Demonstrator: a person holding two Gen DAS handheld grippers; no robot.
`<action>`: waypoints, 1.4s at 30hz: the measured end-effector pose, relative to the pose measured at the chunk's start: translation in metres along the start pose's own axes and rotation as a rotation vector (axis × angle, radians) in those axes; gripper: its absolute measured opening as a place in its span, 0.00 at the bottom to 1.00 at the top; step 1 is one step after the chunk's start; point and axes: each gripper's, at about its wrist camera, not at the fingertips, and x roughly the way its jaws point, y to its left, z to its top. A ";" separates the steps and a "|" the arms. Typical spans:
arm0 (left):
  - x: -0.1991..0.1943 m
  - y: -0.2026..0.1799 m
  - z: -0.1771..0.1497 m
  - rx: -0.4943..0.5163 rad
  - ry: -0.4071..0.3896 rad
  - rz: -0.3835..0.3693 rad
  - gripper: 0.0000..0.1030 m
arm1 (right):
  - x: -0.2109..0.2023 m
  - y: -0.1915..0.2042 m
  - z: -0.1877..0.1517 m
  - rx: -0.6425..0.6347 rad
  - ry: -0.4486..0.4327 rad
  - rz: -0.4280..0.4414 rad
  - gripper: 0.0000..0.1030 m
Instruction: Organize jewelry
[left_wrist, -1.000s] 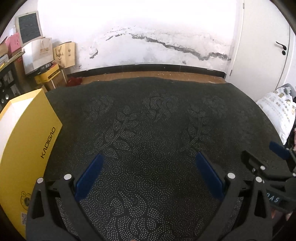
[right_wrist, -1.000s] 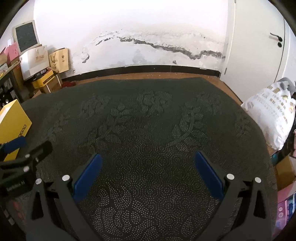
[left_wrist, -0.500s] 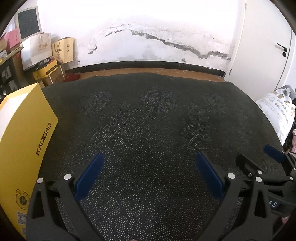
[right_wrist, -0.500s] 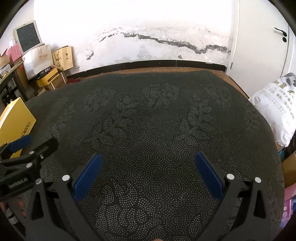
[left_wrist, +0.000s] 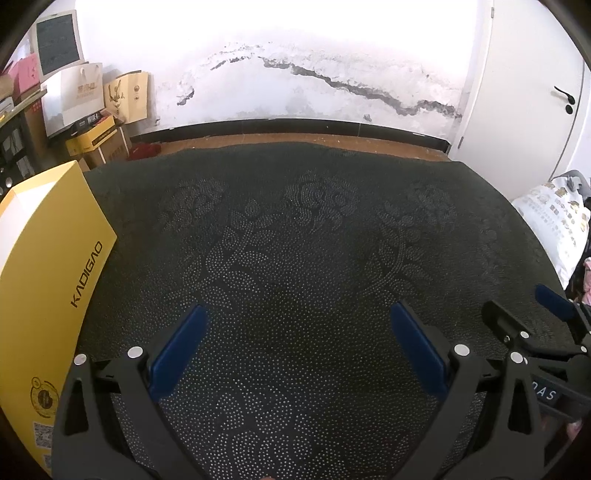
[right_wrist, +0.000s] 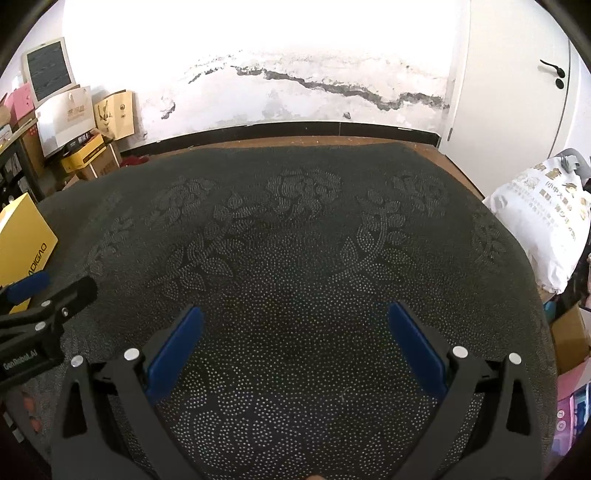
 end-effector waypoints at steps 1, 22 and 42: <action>0.000 0.000 0.000 0.002 0.000 0.002 0.94 | 0.000 0.000 0.000 -0.007 0.001 -0.004 0.94; 0.002 0.000 -0.007 0.016 0.017 -0.007 0.94 | 0.006 -0.002 -0.004 -0.010 0.013 -0.007 0.94; 0.003 0.002 -0.007 -0.022 0.035 -0.054 0.94 | 0.004 -0.001 -0.005 -0.020 0.013 0.007 0.94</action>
